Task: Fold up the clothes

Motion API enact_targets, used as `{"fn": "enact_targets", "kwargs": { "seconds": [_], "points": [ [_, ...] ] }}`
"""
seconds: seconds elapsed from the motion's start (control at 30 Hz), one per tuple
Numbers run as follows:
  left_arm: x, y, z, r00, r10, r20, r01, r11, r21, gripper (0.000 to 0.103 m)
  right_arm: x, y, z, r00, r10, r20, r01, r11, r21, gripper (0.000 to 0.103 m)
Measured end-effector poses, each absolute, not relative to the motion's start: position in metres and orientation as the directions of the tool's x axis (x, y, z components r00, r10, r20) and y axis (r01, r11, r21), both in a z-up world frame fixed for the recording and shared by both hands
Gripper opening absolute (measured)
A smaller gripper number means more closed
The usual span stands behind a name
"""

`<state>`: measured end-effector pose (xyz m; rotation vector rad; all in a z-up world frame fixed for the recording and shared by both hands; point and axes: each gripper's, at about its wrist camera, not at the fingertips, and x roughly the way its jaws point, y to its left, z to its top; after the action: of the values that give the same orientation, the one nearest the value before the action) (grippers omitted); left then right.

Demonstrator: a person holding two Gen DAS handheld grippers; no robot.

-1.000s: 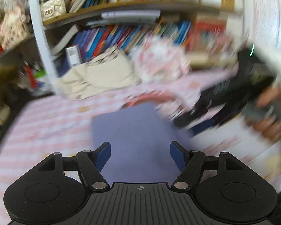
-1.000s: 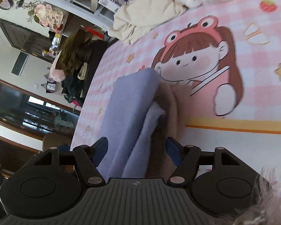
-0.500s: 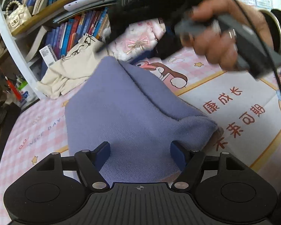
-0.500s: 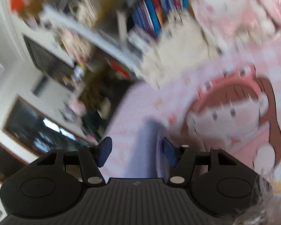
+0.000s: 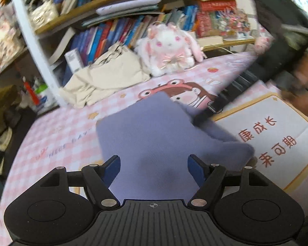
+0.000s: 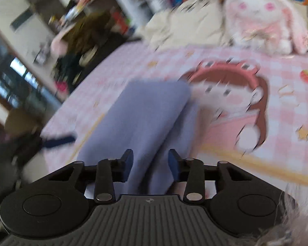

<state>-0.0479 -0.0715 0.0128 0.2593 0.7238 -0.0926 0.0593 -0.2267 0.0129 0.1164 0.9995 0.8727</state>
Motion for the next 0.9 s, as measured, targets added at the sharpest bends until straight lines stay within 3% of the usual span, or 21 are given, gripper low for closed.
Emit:
{"fn": "enact_targets", "kwargs": {
  "seconds": [0.03, 0.07, 0.17, 0.2, 0.3, 0.37, 0.47, 0.63, 0.73, 0.87, 0.9],
  "points": [
    [-0.047, -0.070, 0.010, 0.734, -0.004, -0.679, 0.173, 0.968, 0.181, 0.072, 0.052, -0.223, 0.011, 0.222, 0.683, -0.696, -0.602, 0.657, 0.453, 0.024],
    [-0.045, -0.069, 0.006, 0.719, -0.015, -0.695, 0.175, 0.972, 0.159, 0.067, 0.045, -0.220, 0.013, 0.233, 0.678, -0.697, -0.623, 0.655, 0.428, 0.012],
    [-0.041, -0.067, -0.002, 0.701, -0.016, -0.713, 0.160, 0.978, 0.135, 0.064, 0.024, -0.213, 0.020, 0.270, 0.670, -0.691, -0.681, 0.640, 0.354, 0.008],
    [-0.040, -0.065, -0.002, 0.702, -0.022, -0.712, 0.144, 0.983, 0.112, 0.064, 0.018, -0.216, 0.030, 0.294, 0.700, -0.650, -0.701, 0.620, 0.351, 0.008],
    [-0.040, -0.055, 0.000, 0.704, -0.047, -0.708, 0.104, 0.994, 0.037, 0.063, 0.009, -0.226, 0.035, 0.334, 0.706, -0.625, -0.677, 0.641, 0.362, 0.008],
    [-0.043, -0.056, -0.002, 0.709, -0.049, -0.703, 0.119, 0.992, 0.051, 0.063, 0.018, -0.231, 0.010, 0.329, 0.638, -0.696, -0.584, 0.717, 0.381, 0.007],
    [-0.044, -0.067, -0.007, 0.718, -0.017, -0.695, 0.139, 0.983, 0.119, 0.065, 0.032, -0.242, -0.022, 0.274, 0.647, -0.712, -0.484, 0.732, 0.479, 0.008],
    [-0.046, -0.068, 0.005, 0.743, -0.011, -0.669, 0.128, 0.984, 0.126, 0.065, 0.030, -0.242, -0.012, 0.286, 0.657, -0.697, -0.505, 0.722, 0.473, 0.012],
    [-0.051, -0.066, 0.017, 0.781, -0.032, -0.623, 0.116, 0.989, 0.095, 0.065, 0.034, -0.246, -0.003, 0.312, 0.684, -0.660, -0.492, 0.710, 0.503, 0.023],
    [-0.045, -0.063, 0.011, 0.763, -0.028, -0.646, 0.098, 0.992, 0.073, 0.064, 0.053, -0.231, -0.006, 0.294, 0.654, -0.697, -0.482, 0.731, 0.483, 0.024],
    [-0.043, -0.062, 0.007, 0.748, -0.027, -0.663, 0.093, 0.993, 0.065, 0.064, 0.056, -0.227, -0.008, 0.284, 0.643, -0.711, -0.475, 0.739, 0.478, 0.020]
  ]
}}
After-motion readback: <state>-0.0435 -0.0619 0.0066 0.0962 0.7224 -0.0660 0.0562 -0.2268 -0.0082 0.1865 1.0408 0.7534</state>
